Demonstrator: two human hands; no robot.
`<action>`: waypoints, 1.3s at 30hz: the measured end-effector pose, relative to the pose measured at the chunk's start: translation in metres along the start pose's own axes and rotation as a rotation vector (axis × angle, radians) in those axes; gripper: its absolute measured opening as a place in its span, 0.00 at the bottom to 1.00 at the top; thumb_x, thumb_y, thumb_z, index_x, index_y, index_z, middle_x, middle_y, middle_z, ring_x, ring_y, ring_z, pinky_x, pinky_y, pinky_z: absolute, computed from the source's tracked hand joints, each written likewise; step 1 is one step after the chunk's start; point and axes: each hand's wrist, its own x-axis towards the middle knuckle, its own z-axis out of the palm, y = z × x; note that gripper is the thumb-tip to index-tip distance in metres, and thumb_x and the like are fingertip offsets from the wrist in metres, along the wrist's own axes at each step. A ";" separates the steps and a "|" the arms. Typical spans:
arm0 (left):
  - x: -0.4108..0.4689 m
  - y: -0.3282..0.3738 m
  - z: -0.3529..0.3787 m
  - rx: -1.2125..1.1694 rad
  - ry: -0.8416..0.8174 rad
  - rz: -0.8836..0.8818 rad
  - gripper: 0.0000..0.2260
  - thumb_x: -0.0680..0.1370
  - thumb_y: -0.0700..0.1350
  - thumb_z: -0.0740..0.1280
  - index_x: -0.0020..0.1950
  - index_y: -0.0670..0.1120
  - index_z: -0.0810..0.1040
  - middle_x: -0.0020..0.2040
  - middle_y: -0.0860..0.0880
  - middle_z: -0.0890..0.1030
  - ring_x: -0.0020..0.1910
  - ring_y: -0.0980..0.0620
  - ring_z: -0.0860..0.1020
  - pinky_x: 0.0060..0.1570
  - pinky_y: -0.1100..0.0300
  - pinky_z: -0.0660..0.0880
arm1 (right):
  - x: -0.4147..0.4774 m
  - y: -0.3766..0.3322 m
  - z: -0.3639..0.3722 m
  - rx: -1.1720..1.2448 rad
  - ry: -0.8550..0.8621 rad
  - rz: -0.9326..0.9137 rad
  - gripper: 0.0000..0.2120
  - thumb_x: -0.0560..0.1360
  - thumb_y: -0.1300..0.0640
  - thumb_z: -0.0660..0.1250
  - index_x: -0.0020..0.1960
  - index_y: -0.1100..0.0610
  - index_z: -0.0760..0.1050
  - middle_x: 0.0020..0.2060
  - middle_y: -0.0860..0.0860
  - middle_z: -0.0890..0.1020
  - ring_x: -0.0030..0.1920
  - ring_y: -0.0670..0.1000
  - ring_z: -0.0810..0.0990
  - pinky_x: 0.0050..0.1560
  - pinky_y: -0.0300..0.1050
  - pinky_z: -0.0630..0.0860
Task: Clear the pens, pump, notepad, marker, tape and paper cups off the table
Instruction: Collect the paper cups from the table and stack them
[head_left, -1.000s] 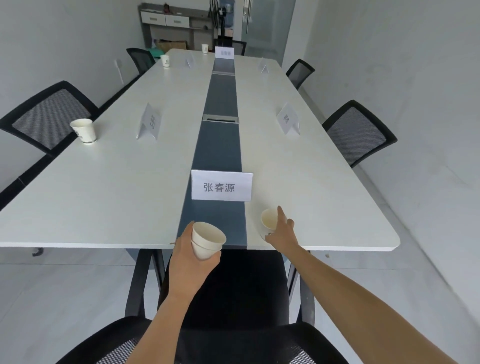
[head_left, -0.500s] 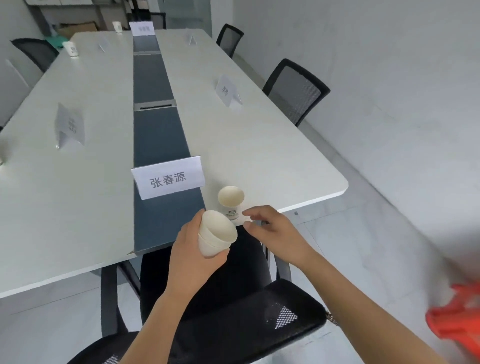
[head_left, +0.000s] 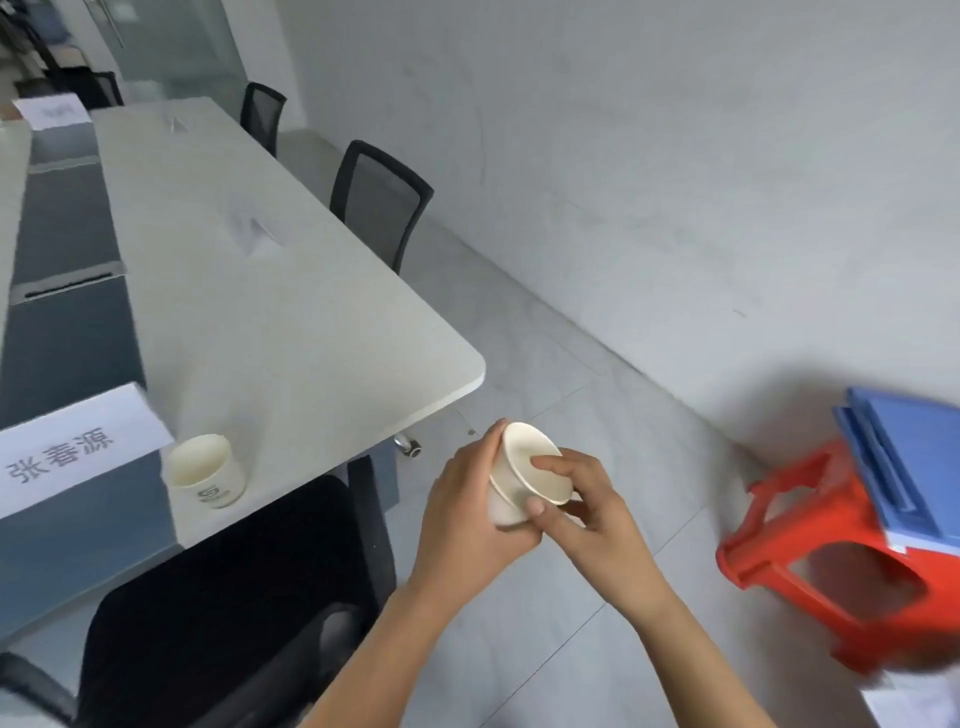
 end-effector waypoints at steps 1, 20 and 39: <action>0.004 0.005 0.018 -0.011 -0.020 -0.002 0.34 0.63 0.50 0.72 0.67 0.54 0.63 0.52 0.67 0.69 0.57 0.55 0.73 0.56 0.55 0.74 | -0.001 0.008 -0.016 -0.011 0.017 0.014 0.13 0.66 0.51 0.71 0.49 0.42 0.73 0.55 0.44 0.72 0.52 0.37 0.73 0.51 0.29 0.72; 0.071 0.014 0.179 -0.015 -0.338 -0.189 0.36 0.59 0.56 0.68 0.66 0.56 0.63 0.57 0.56 0.76 0.55 0.55 0.76 0.51 0.52 0.77 | 0.026 0.101 -0.145 0.088 0.310 0.279 0.16 0.68 0.60 0.72 0.47 0.43 0.70 0.54 0.47 0.72 0.51 0.44 0.74 0.44 0.30 0.75; 0.346 -0.039 0.151 -0.060 -0.363 -0.144 0.22 0.63 0.49 0.73 0.48 0.63 0.63 0.47 0.62 0.75 0.47 0.57 0.76 0.44 0.61 0.76 | 0.303 0.098 -0.154 -0.015 0.367 0.232 0.20 0.64 0.54 0.70 0.49 0.39 0.66 0.52 0.45 0.71 0.52 0.42 0.73 0.41 0.27 0.73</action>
